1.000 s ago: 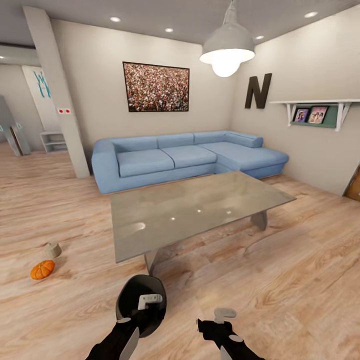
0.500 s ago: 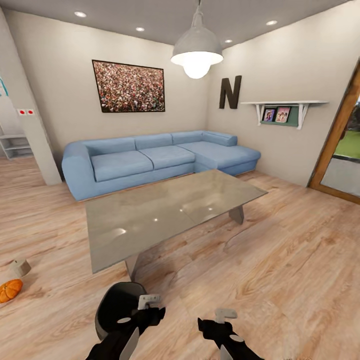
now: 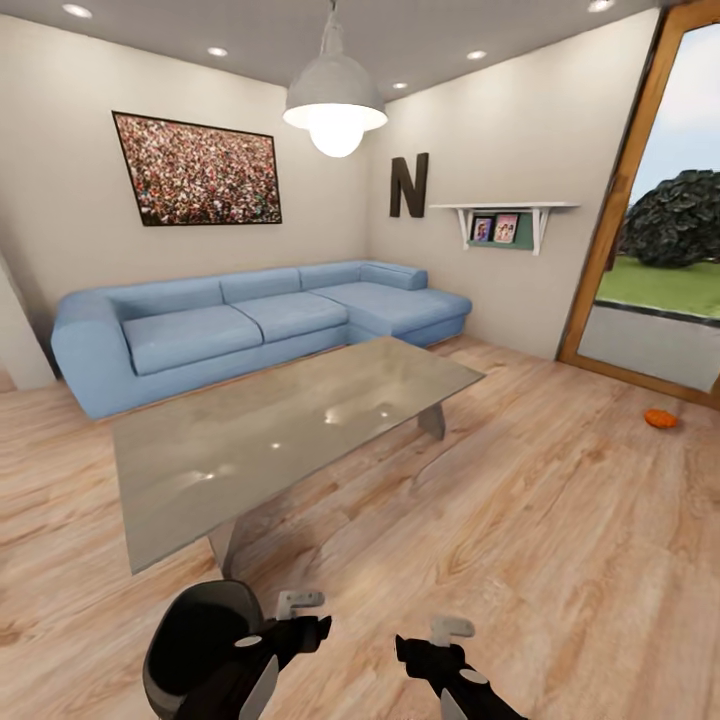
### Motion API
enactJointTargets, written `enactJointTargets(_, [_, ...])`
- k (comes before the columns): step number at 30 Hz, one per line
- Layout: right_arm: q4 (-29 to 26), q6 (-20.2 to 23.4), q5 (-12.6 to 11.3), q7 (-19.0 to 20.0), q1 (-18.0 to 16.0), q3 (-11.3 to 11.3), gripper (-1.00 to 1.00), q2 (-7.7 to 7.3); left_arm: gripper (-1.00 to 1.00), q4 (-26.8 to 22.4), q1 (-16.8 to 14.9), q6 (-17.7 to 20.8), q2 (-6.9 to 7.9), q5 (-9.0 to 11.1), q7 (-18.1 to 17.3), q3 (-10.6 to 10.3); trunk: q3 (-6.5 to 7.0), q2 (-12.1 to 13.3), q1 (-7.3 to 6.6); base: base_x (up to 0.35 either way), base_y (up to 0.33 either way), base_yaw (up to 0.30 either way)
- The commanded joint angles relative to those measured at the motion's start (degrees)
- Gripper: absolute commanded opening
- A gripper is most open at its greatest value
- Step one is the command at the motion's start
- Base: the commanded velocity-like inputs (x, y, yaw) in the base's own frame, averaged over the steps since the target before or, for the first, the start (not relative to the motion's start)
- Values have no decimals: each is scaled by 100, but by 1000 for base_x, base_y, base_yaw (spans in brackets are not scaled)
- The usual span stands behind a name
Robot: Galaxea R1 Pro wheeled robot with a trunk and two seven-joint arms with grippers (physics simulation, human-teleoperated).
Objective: Place each of the two pumpkins and all three candles from the living room inside a cabinet in the living room (use any cabinet), then make sure every cabinet is closed, and position the cauldron so it is next to a table in the living room.
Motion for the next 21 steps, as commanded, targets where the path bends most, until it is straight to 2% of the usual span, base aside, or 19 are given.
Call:
enactJointTargets(1, [8,-24,-60,-4,-5,0,100,3,100,-12,1,39,1,27,-13,2,-5,-2,-1,0,0,-290])
enactJointTargets(21, [25,-19,-69,-13,-5,-2,100,3,100,13,1,39,0,25,-14,2,-5,-2,-1,0,0,-290])
